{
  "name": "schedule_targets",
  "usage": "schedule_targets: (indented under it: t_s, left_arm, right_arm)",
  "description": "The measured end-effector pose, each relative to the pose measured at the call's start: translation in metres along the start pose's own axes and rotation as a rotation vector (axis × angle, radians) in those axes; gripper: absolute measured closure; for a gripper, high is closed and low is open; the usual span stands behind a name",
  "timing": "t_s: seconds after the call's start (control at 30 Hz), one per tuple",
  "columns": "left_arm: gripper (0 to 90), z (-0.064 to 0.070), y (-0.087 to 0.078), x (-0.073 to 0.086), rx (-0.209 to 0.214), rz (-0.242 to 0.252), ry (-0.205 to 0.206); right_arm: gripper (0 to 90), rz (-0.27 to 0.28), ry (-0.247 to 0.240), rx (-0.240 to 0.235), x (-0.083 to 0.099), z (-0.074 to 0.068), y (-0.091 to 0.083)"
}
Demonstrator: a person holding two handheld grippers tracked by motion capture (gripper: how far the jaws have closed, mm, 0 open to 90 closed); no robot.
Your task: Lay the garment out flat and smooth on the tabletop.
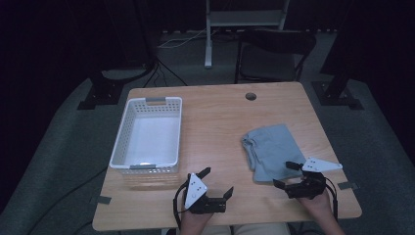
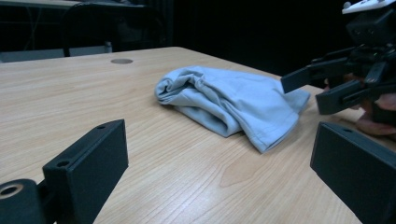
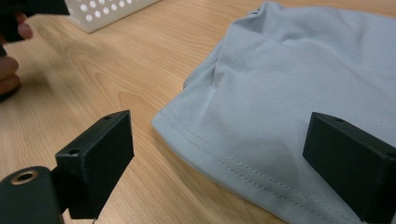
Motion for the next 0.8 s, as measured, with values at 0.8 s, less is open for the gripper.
schedule_targets:
  t_s: [0.8]
  left_arm:
    - [4.8, 0.003, 0.001, 0.000, 0.002, -0.007, 0.018]
  right_arm:
    - [13.9, -0.017, -0.021, 0.003, -0.046, -0.011, 0.023]
Point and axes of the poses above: each handheld gripper's, and its own axes: y roughly forward along the jaws, x roughly out of its underside, z roughly to its right, the point moved 9 cm from there along y, roughly forward along the jaws, and after that the axes turned 1 degree about -x, right-handed, at the moved point
